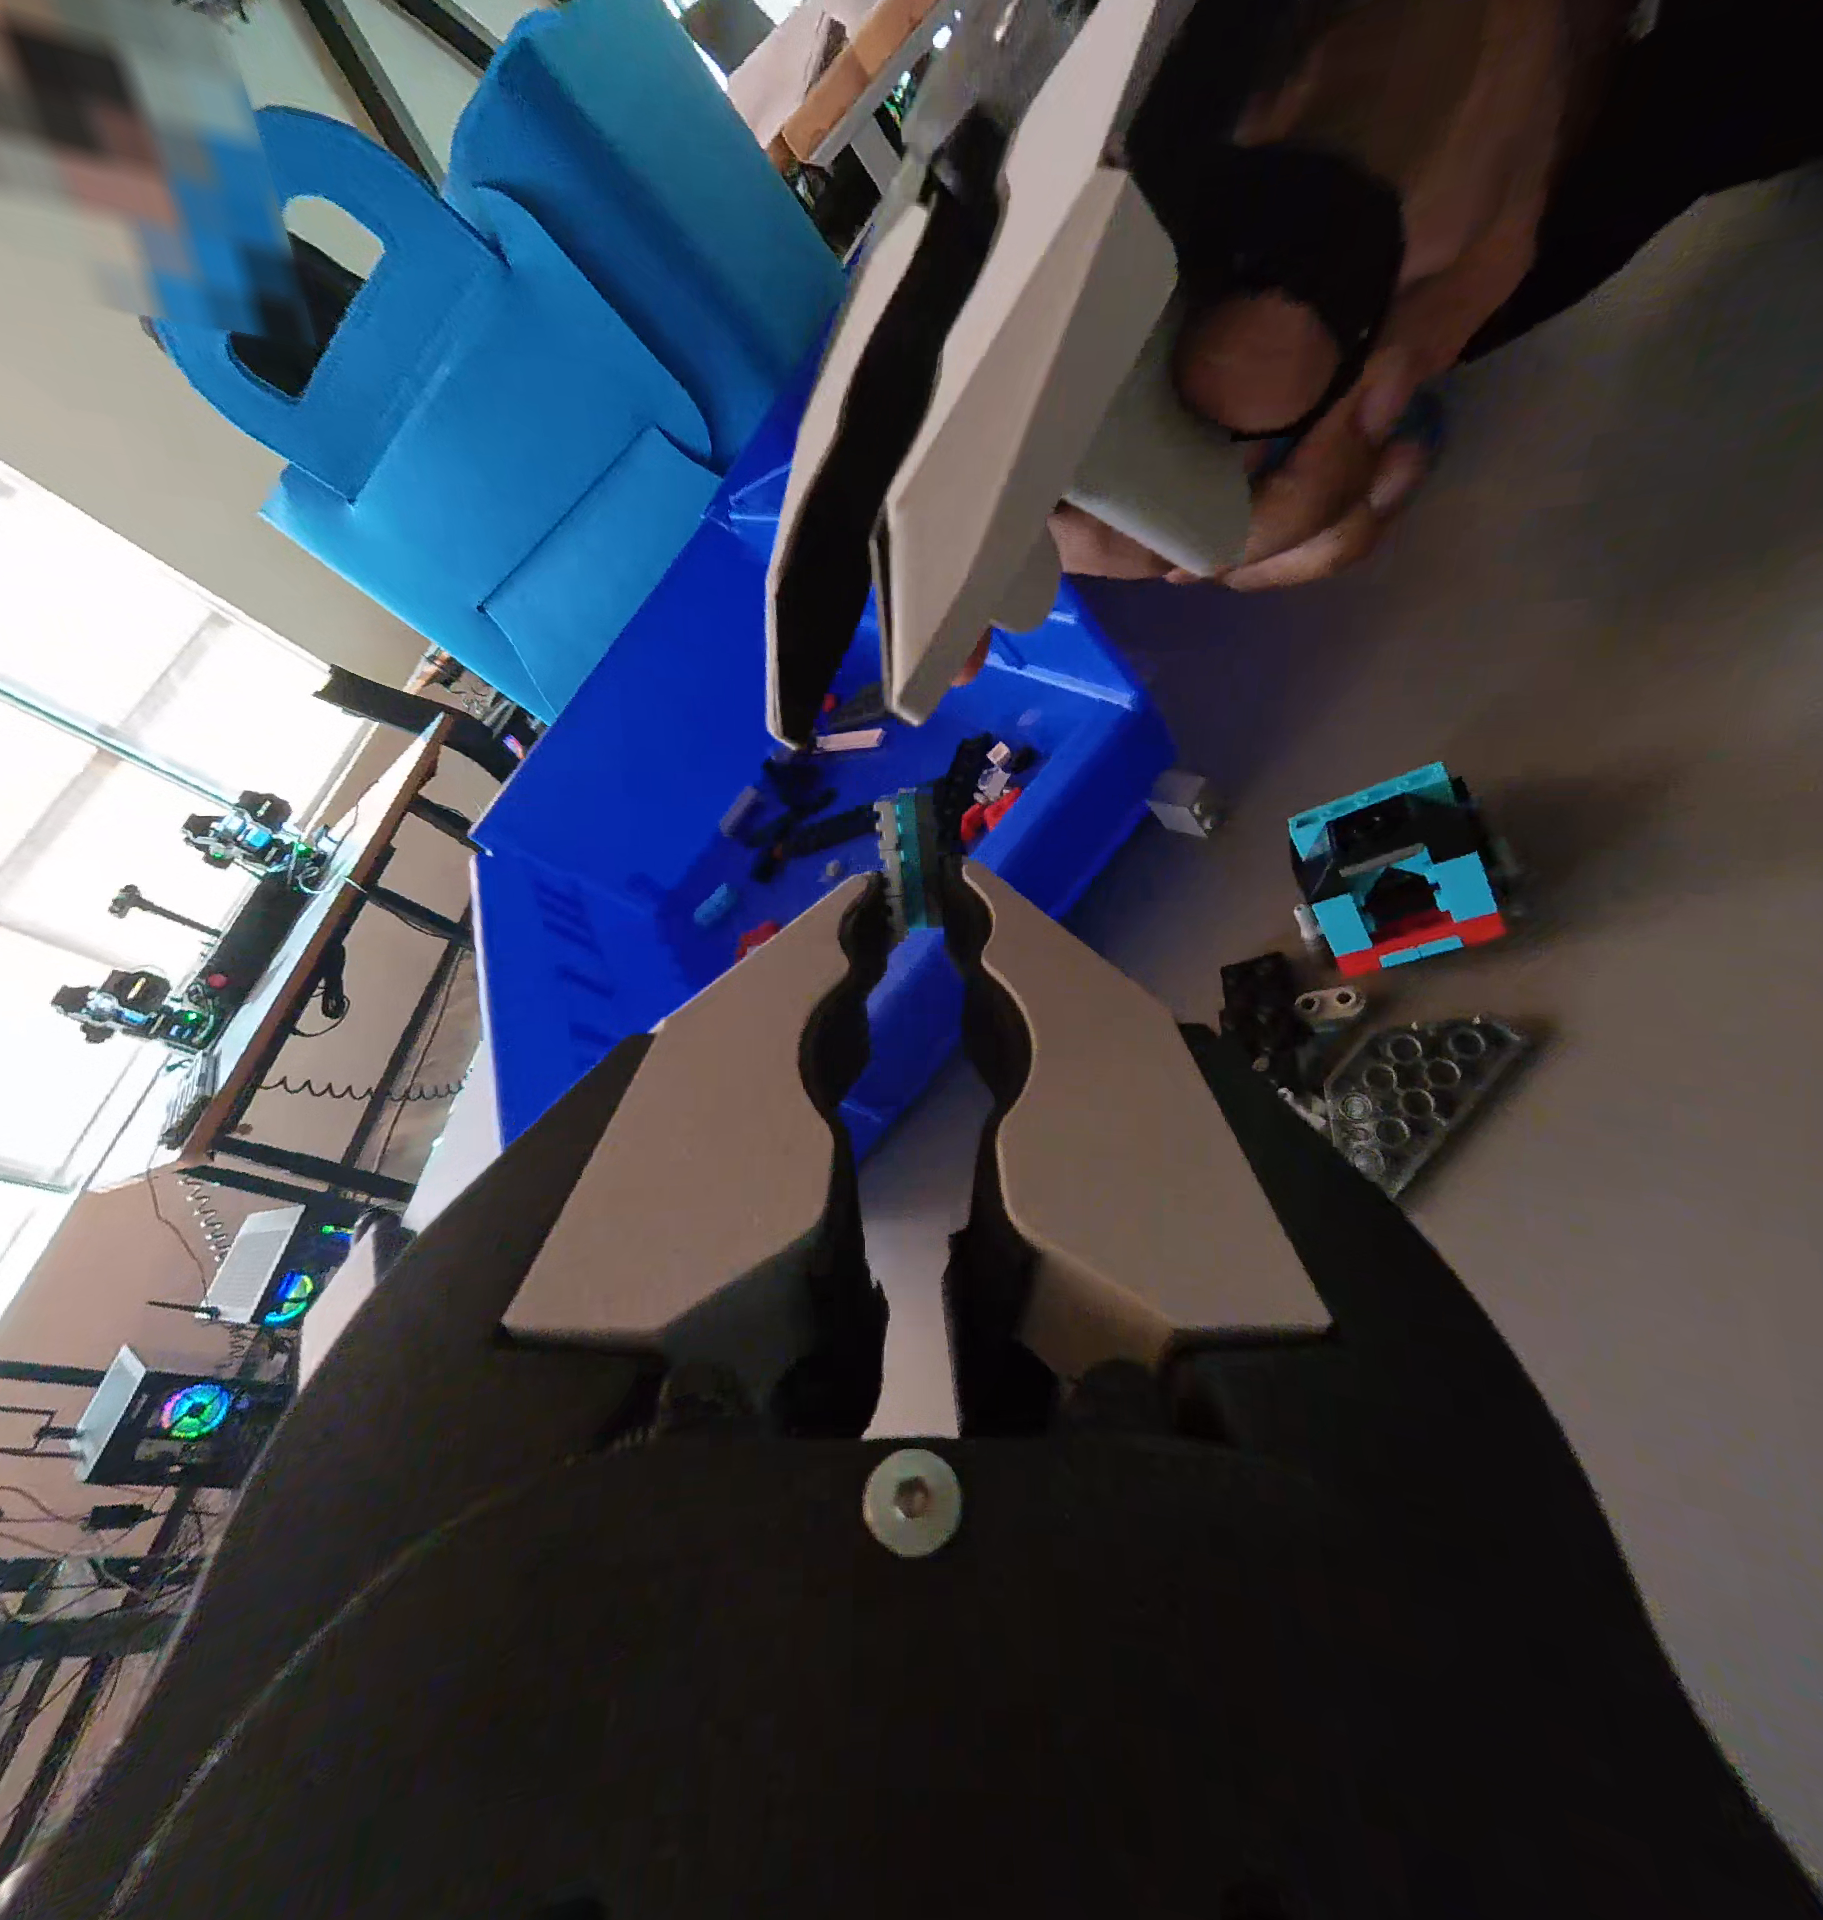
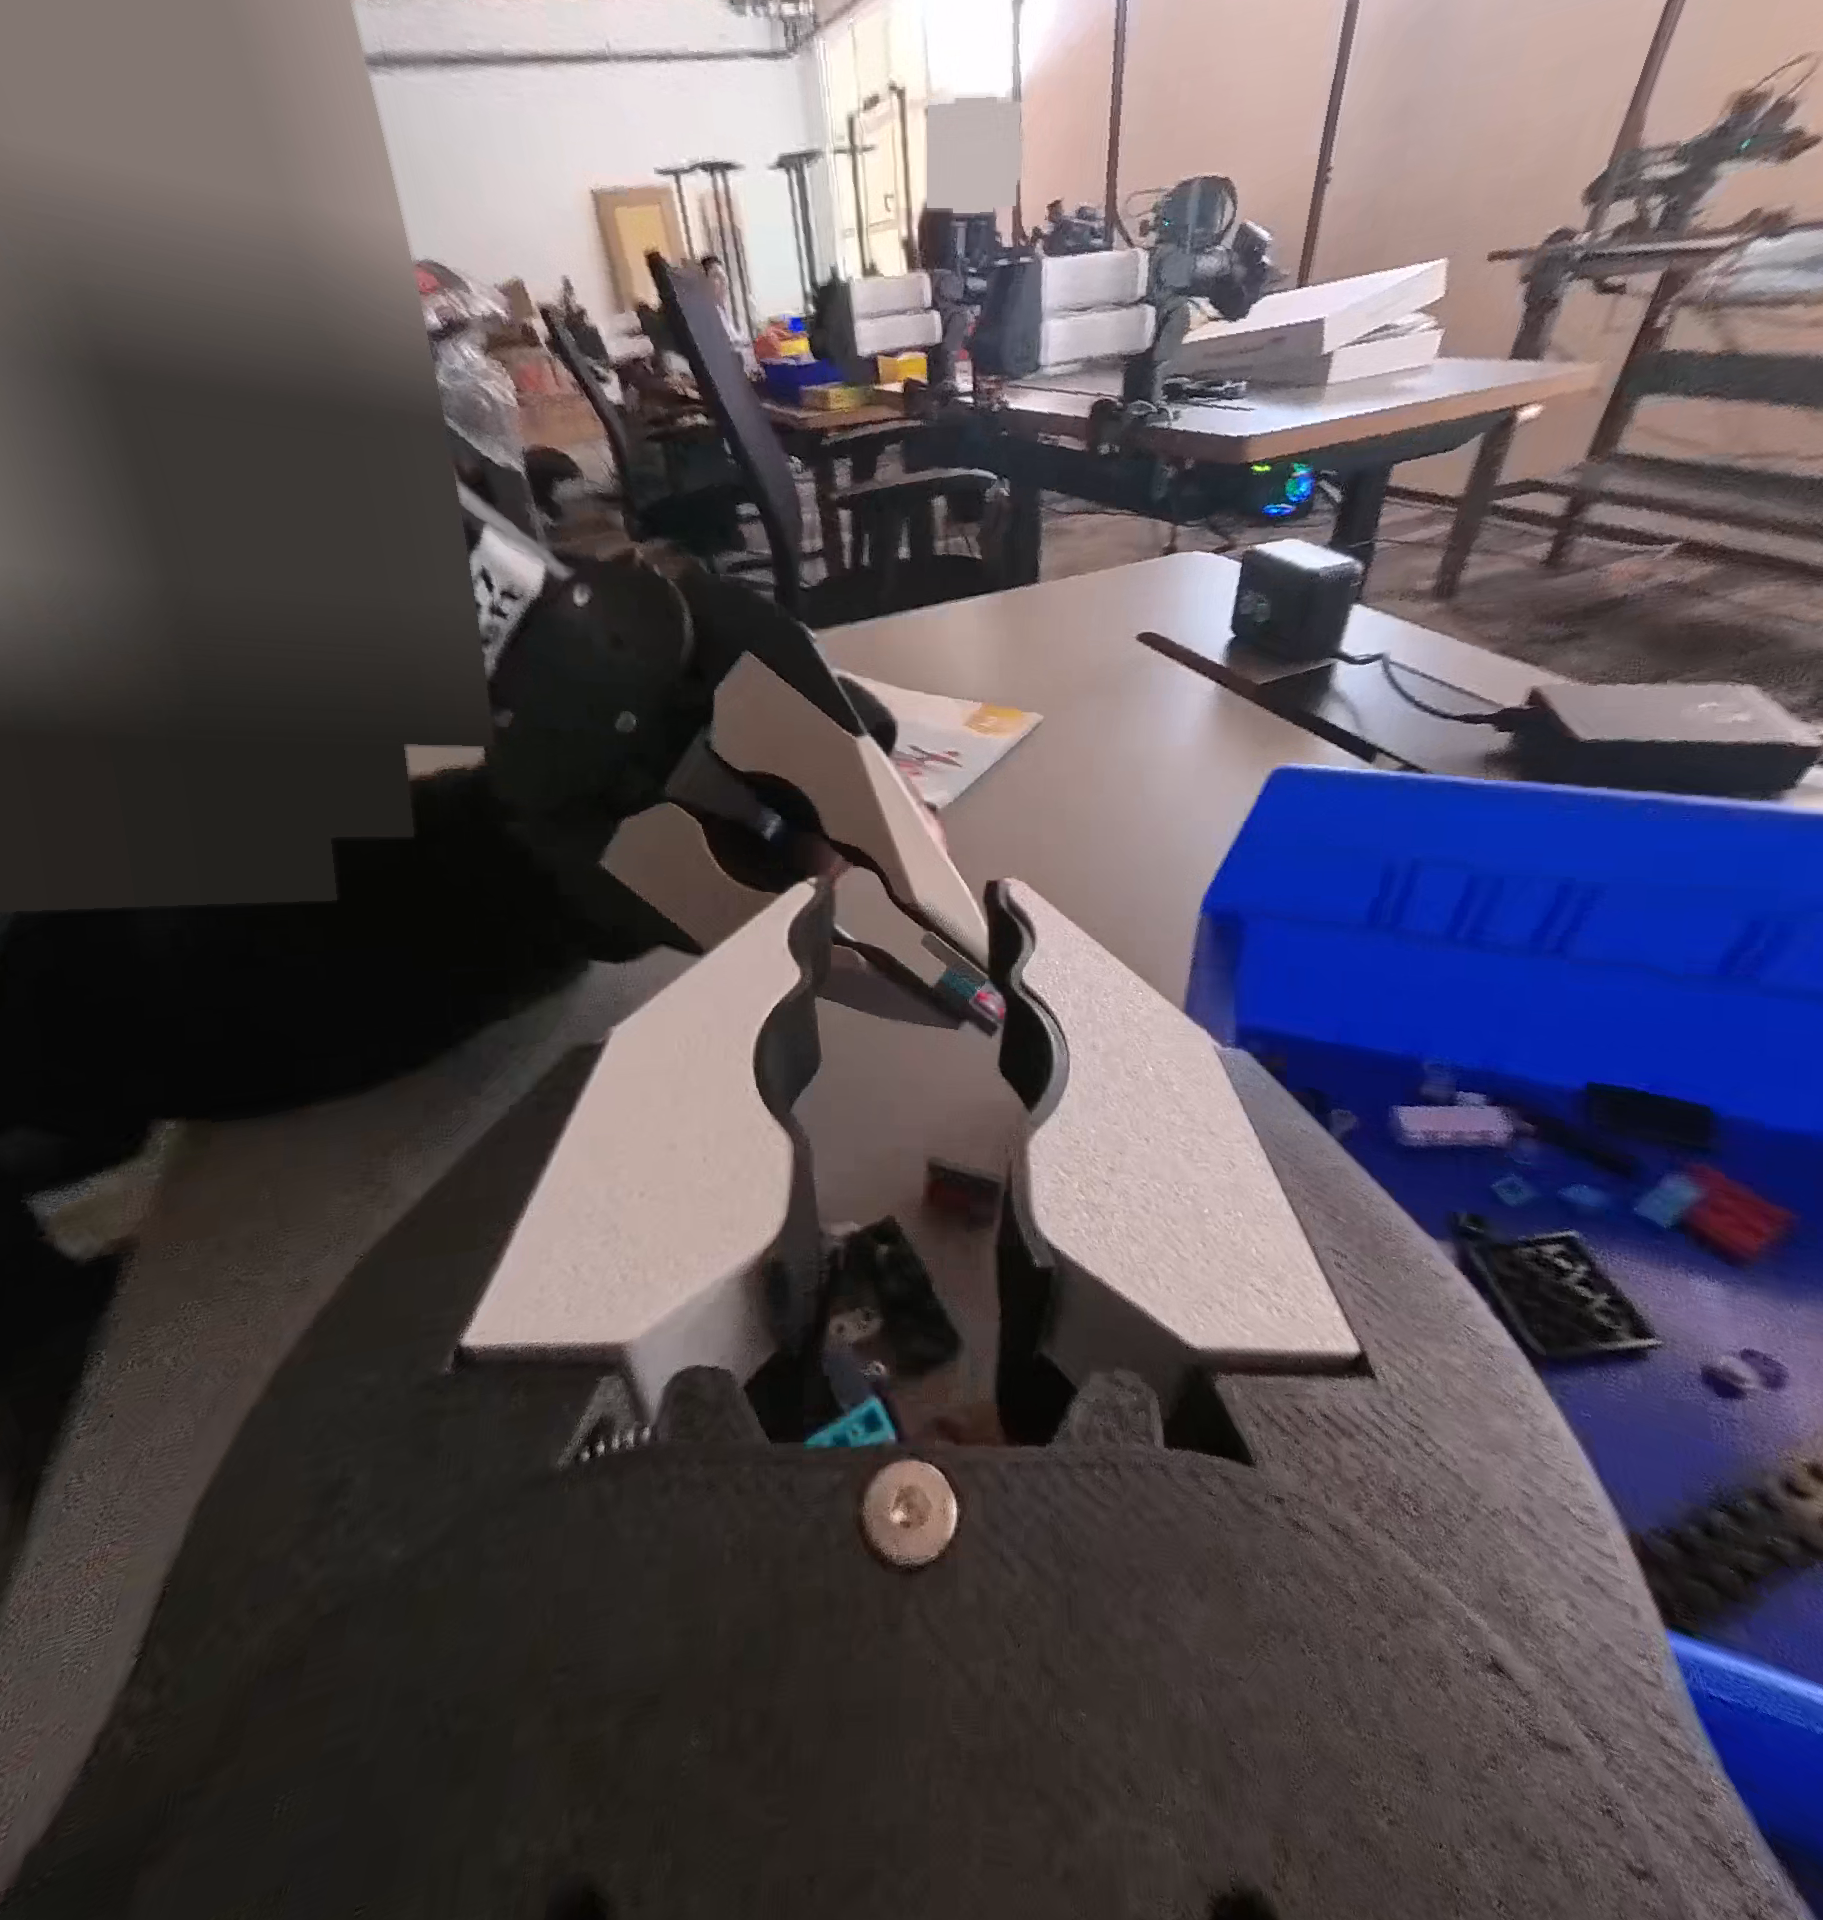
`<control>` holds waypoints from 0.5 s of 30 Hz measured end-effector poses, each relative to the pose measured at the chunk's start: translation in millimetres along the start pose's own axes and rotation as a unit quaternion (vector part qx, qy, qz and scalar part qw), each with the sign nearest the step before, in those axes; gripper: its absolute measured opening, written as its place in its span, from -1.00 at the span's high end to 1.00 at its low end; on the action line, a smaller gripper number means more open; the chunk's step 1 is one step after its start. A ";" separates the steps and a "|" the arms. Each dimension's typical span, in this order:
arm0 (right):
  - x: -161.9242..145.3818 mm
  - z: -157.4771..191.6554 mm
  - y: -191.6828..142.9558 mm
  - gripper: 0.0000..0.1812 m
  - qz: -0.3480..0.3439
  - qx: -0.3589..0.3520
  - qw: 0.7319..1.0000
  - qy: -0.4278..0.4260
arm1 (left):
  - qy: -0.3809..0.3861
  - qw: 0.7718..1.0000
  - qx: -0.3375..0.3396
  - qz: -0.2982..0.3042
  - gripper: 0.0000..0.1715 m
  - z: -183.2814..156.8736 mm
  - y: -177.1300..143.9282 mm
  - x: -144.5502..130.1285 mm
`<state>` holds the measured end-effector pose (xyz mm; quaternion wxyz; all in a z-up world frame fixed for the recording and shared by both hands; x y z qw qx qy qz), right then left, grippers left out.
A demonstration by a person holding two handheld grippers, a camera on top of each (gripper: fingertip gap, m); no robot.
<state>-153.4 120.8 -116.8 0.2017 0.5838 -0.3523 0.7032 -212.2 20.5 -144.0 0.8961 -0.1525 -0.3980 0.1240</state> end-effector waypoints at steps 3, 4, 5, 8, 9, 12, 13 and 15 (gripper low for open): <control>-6.4 -0.2 3.0 0.76 0.033 -0.036 0.998 -0.046 | 0.000 1.000 -0.016 0.011 0.88 -4.6 4.1 -4.5; -8.1 -0.1 4.6 0.79 0.041 -0.045 0.997 -0.056 | 0.000 1.000 -0.020 0.013 0.88 -5.5 4.5 -4.9; -9.2 0.2 6.0 0.81 0.047 -0.054 0.995 -0.066 | 0.000 1.000 -0.022 0.011 0.88 -5.9 4.3 -4.6; -14.0 2.4 10.0 0.84 0.067 -0.068 0.990 -0.100 | -0.004 1.000 -0.029 0.006 0.88 -5.5 2.2 -3.9; -15.4 3.2 10.3 0.85 0.070 -0.070 0.989 -0.110 | -0.002 1.000 -0.029 0.007 0.88 -5.3 1.6 -4.2; -18.8 4.6 11.0 0.87 0.077 -0.075 0.985 -0.134 | 0.011 0.999 -0.029 0.014 0.88 -6.0 0.1 -3.8; -19.8 4.8 11.3 0.87 0.081 -0.078 0.984 -0.141 | 0.013 0.999 -0.032 0.014 0.88 -6.7 -0.1 -2.9; -21.7 5.5 11.9 0.88 0.087 -0.083 0.980 -0.155 | 0.021 0.999 -0.035 0.020 0.88 -8.4 0.1 -2.1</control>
Point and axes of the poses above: each gripper's, where its closed fingertips meet, y out along the fingers, x out of its top, z = x × y across the jaws, the point moved 7 cm from there along -y, back along the fingers, and after that the axes turned 8 degrees about z, right-handed, at the moved point
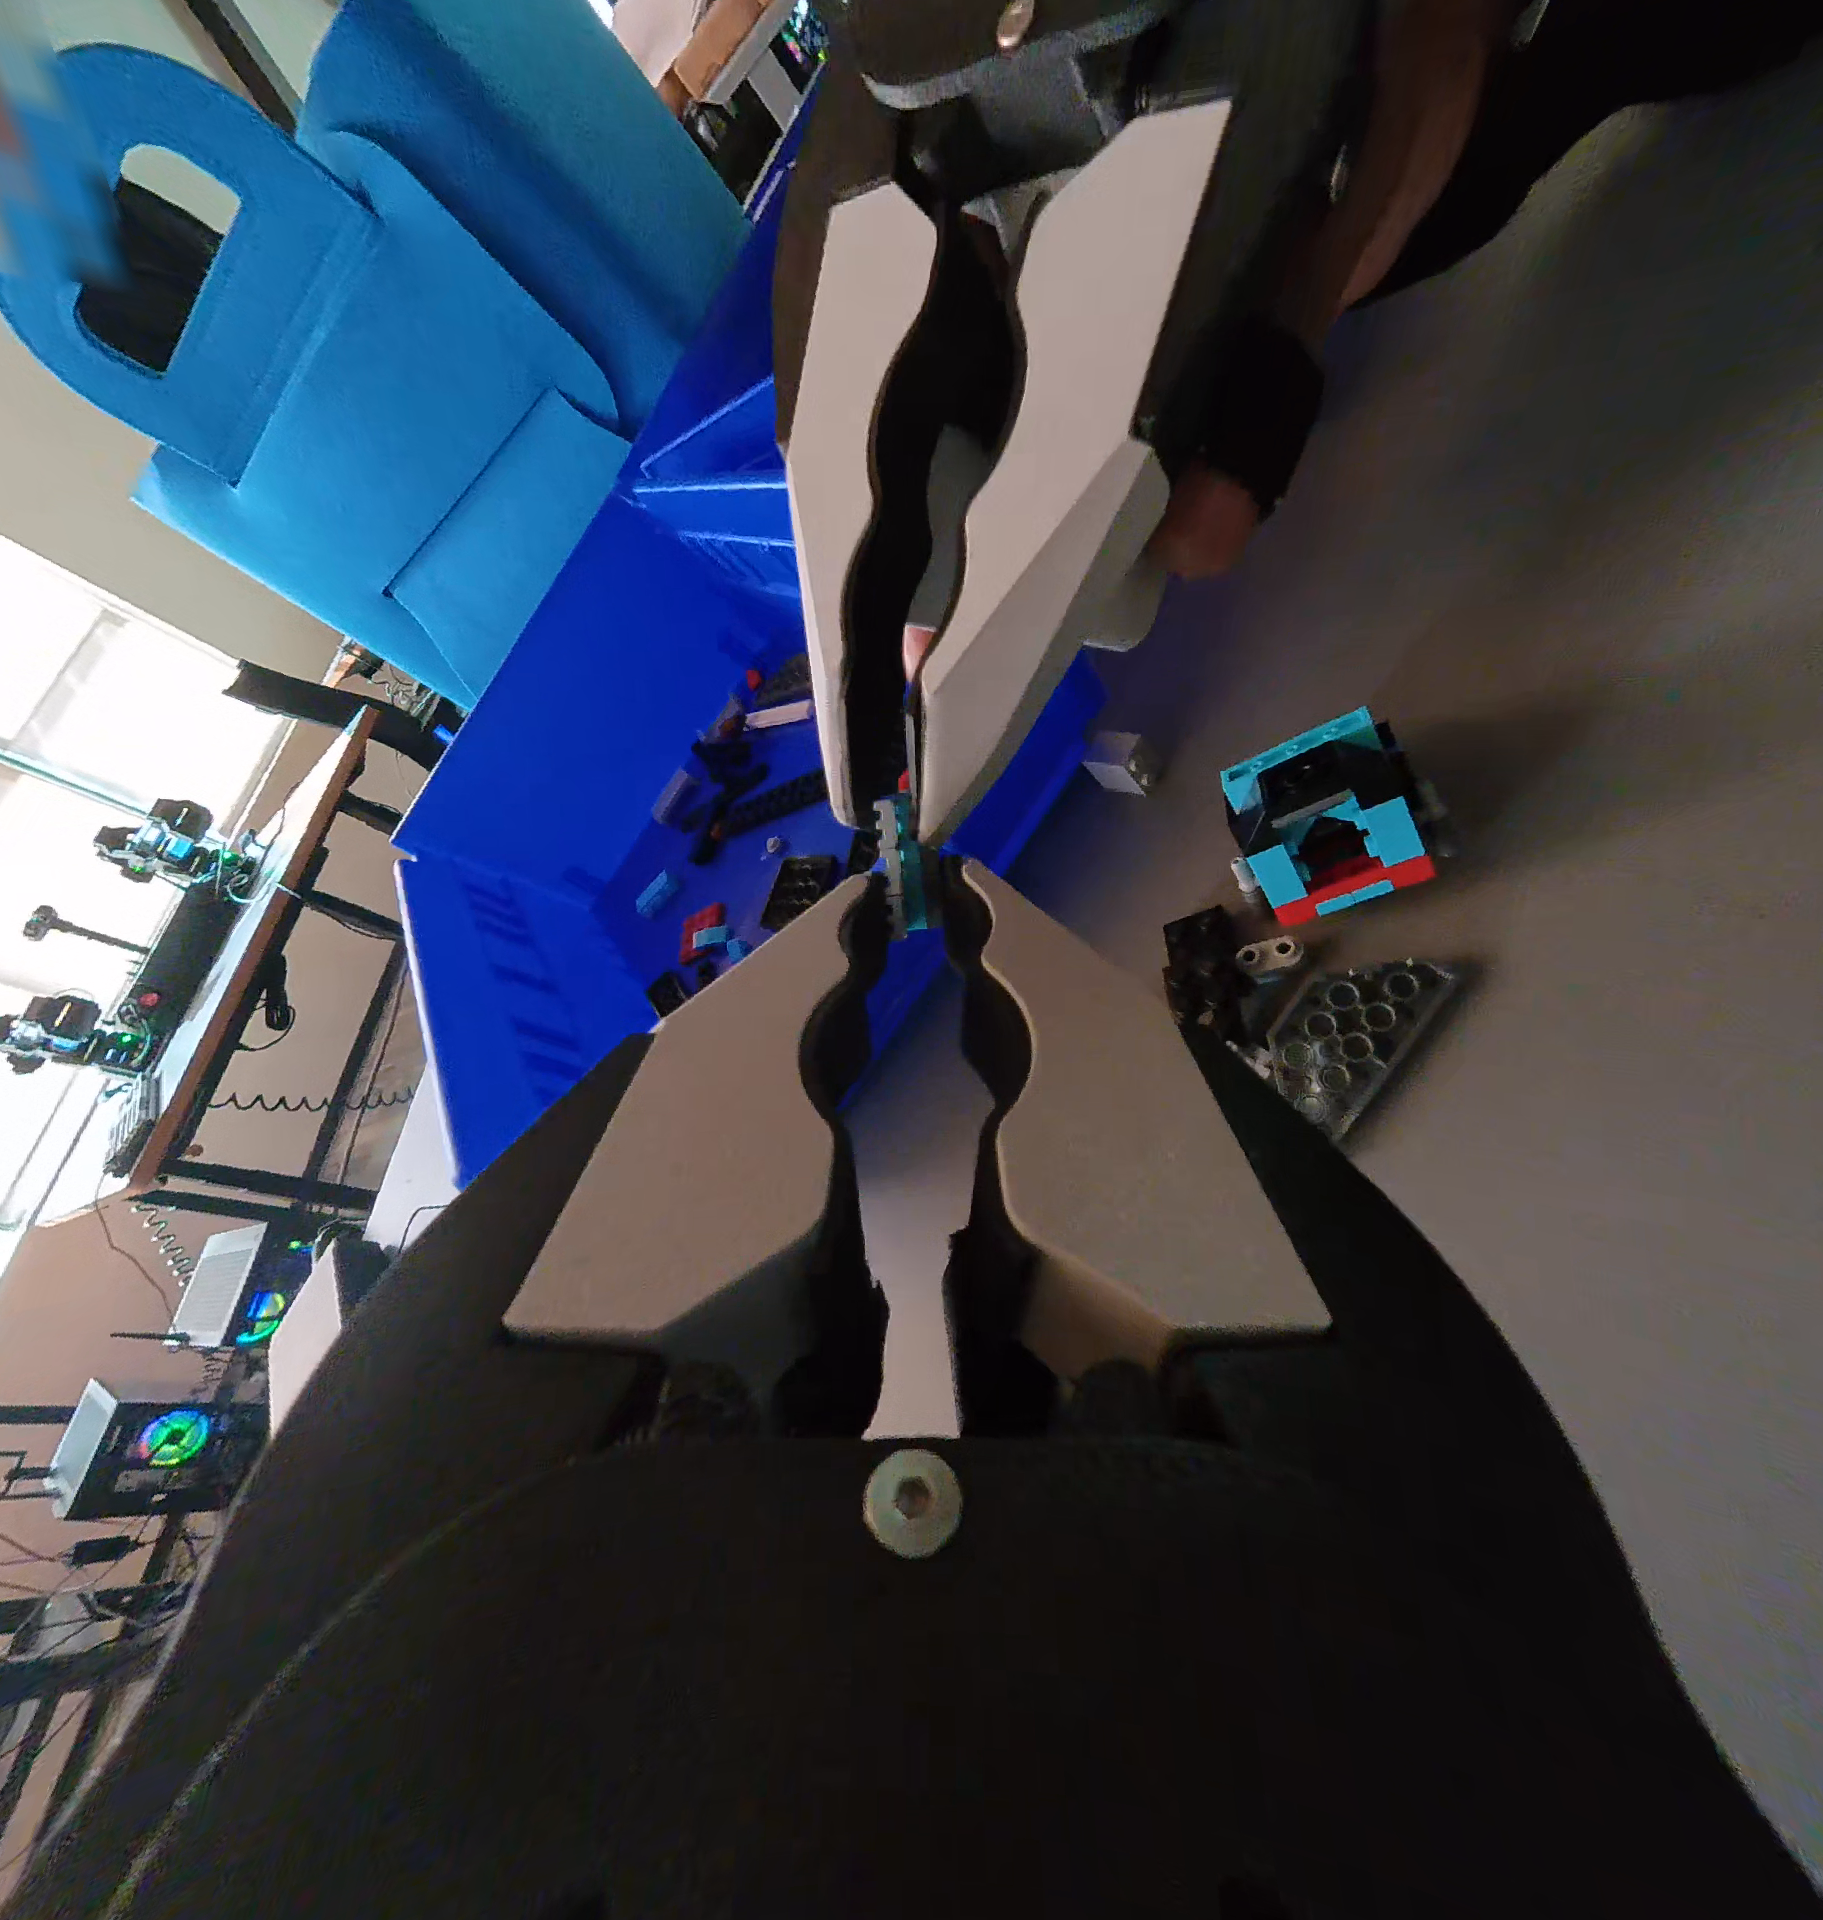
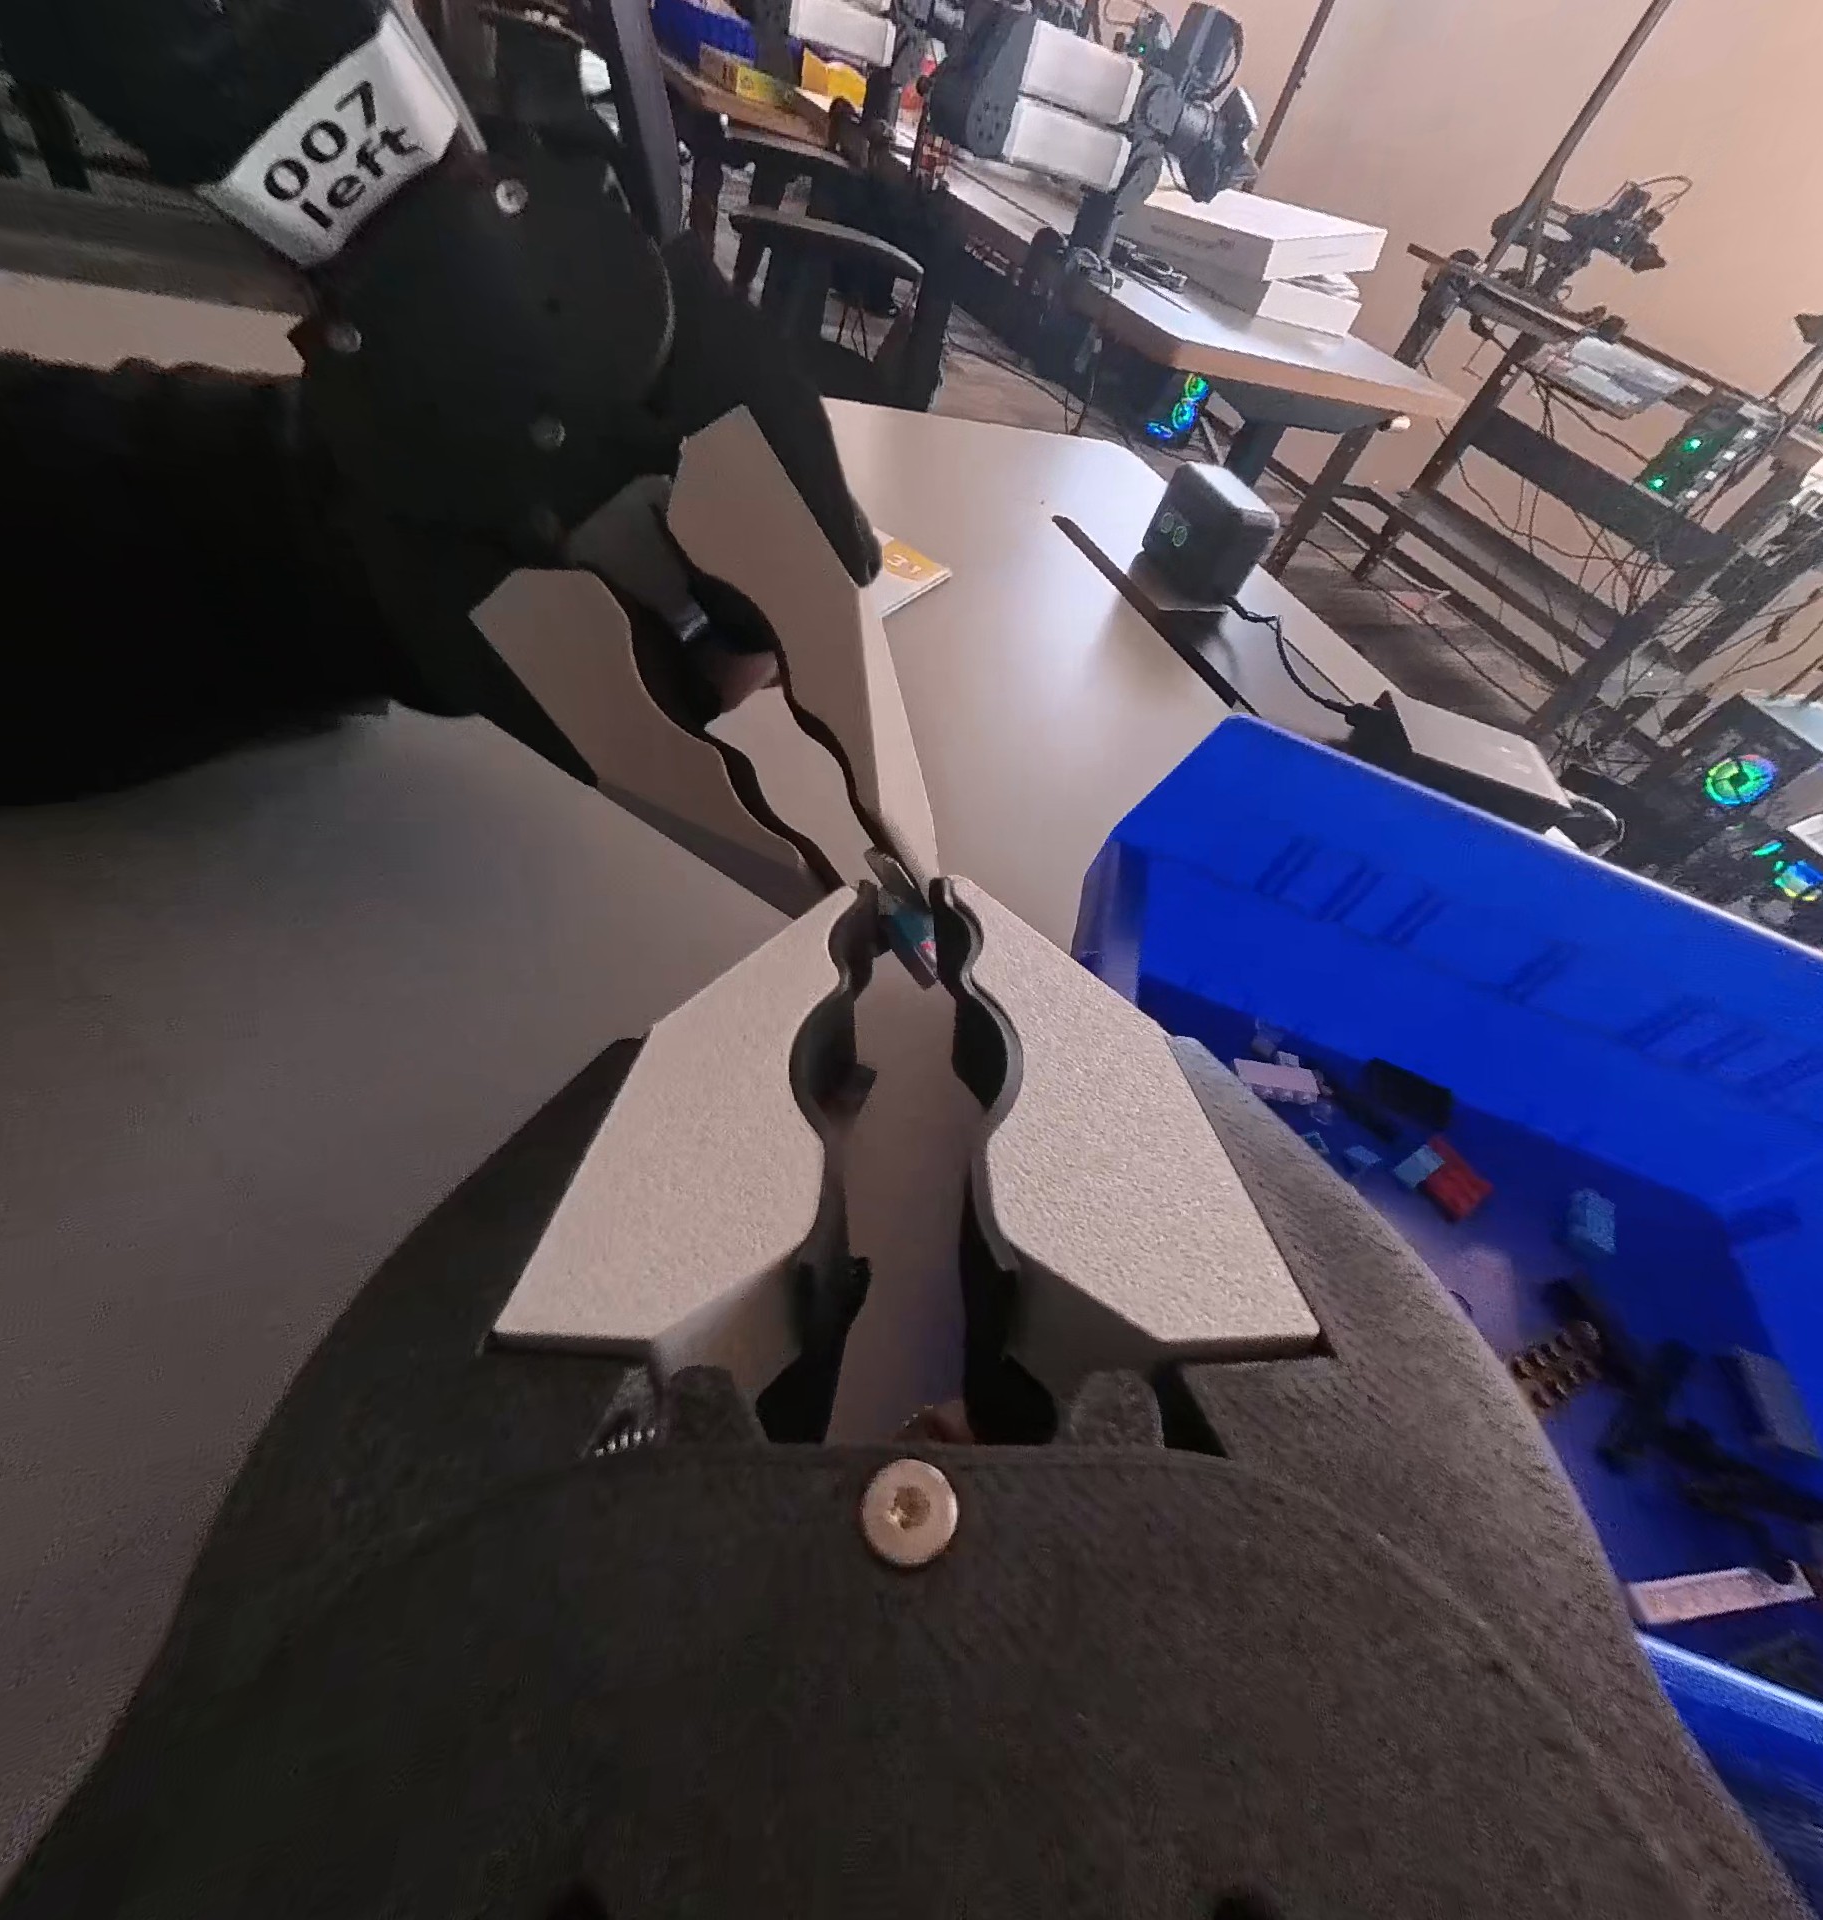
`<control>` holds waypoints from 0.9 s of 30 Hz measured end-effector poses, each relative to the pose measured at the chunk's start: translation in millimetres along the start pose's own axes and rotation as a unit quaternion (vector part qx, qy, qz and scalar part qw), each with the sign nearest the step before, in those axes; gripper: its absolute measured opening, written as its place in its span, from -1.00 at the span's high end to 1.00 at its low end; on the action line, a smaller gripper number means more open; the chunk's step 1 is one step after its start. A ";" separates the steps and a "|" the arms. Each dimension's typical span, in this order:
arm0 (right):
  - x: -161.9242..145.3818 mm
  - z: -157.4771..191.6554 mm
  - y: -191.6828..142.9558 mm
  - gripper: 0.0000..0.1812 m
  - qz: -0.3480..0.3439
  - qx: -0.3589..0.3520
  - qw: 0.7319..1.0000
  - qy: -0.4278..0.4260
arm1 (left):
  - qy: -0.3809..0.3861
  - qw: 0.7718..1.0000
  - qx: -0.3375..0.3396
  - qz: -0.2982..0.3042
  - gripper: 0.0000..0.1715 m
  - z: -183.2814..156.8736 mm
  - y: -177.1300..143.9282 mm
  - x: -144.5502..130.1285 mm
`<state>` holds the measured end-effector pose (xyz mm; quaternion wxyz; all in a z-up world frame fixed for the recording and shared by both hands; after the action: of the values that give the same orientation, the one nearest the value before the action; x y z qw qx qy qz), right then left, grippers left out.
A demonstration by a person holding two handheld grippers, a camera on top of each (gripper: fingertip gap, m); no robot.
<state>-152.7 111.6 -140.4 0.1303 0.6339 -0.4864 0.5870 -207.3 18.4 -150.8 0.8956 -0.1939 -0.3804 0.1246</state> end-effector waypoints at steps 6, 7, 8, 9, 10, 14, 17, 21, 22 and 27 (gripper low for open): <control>-3.5 3.4 -0.9 0.90 0.009 -0.008 1.000 -0.018 | -0.003 1.000 -0.015 0.007 0.88 -2.9 1.2 0.7; -3.9 2.9 -1.7 0.92 0.006 -0.010 1.000 -0.015 | -0.012 1.000 -0.019 0.004 0.88 -2.4 1.2 0.9; -4.3 2.7 -2.6 0.92 0.001 -0.010 1.000 -0.011 | -0.026 0.999 -0.025 -0.001 0.87 -1.9 1.5 1.1; -4.6 2.3 -3.7 0.92 -0.005 -0.009 1.000 -0.004 | -0.043 0.999 -0.033 -0.006 0.87 -1.1 1.8 1.2; -4.6 1.3 -4.8 0.93 -0.012 -0.010 1.000 0.005 | -0.063 0.997 -0.037 -0.012 0.85 0.6 2.1 1.2; -1.0 -3.8 -11.9 0.95 -0.063 -0.003 0.996 0.067 | -0.164 0.983 -0.063 -0.054 0.72 10.8 0.0 1.0; 5.1 -8.7 -21.9 0.96 -0.133 0.012 0.982 0.134 | -0.262 0.952 -0.105 -0.116 0.60 20.8 -5.6 2.9; 8.9 -16.4 -37.1 0.96 -0.243 0.048 0.938 0.242 | -0.380 0.885 -0.186 -0.192 0.57 25.3 -5.5 7.0; 7.8 -17.5 -38.3 0.97 -0.258 0.058 0.927 0.264 | -0.400 0.871 -0.196 -0.206 0.58 25.7 -4.1 8.2; 2.7 -15.6 -36.1 0.96 -0.282 0.087 0.903 0.312 | -0.438 0.832 -0.235 -0.249 0.62 21.5 0.1 17.5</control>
<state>-135.1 139.7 -119.1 0.3795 0.5375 -0.1690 0.7338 -211.0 30.4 -126.2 0.5638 -0.2221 -0.7857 -0.1239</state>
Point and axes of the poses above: each gripper's, where its closed fingertips meet, y out along the fingers, x out of its top, z = x × y across the jaws, the point moved 7 cm from there along -y, back along the fingers, and after that the axes turned 8 degrees about z, right-handed, at the moved point
